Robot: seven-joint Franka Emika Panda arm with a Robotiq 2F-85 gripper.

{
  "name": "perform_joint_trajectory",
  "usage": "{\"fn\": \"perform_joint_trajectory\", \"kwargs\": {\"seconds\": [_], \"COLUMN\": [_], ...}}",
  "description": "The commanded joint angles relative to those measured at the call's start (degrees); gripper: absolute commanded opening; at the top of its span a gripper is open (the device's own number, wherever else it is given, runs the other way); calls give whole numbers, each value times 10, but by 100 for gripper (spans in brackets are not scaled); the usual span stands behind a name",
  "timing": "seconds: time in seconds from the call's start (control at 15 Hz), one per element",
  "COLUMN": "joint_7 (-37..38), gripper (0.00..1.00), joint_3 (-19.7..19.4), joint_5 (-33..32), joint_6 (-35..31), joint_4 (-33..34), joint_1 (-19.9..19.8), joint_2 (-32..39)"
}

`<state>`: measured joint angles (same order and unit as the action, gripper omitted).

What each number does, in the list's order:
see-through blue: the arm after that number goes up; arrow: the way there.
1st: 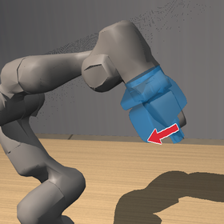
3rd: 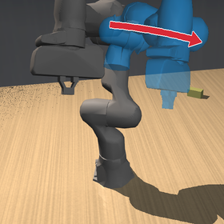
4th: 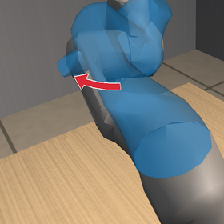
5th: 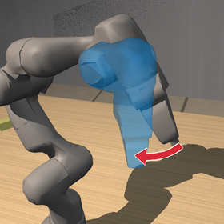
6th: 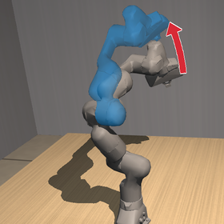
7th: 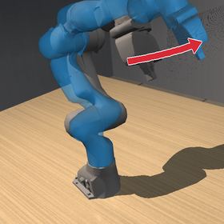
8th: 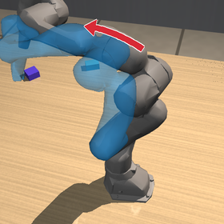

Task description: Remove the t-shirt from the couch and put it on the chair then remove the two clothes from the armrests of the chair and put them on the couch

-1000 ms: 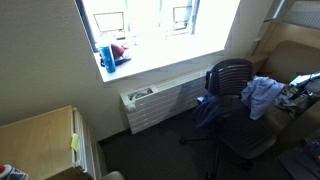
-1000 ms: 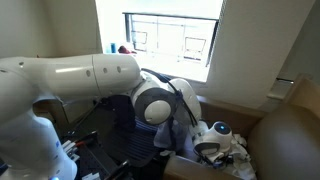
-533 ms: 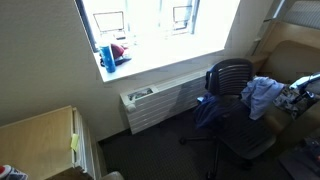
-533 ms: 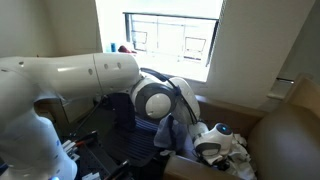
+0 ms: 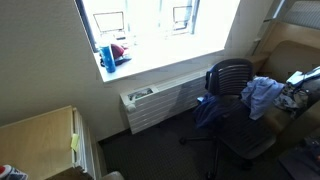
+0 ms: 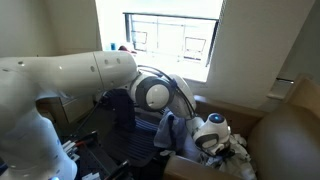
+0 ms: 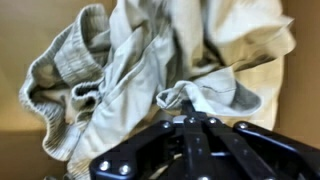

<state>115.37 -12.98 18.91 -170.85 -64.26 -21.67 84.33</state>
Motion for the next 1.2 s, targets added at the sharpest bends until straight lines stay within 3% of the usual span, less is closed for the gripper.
{"fn": "perform_joint_trajectory", "kwargs": {"seconds": [0.0,0.27,0.67,0.73,0.93,1.13], "joint_7": [11,-8,-34,-8,11,21], "gripper": [0,0,0,0,0,0], "joint_3": [-21,14,86,39,14,-45], "joint_5": [12,-2,-36,-9,29,105], "joint_6": [-71,-122,-338,-284,-282,-279], "joint_4": [40,45,-16,107,157,234], "joint_1": [33,28,1,16,26,44], "joint_2": [-1,-47,-162,-120,-141,-141]}}
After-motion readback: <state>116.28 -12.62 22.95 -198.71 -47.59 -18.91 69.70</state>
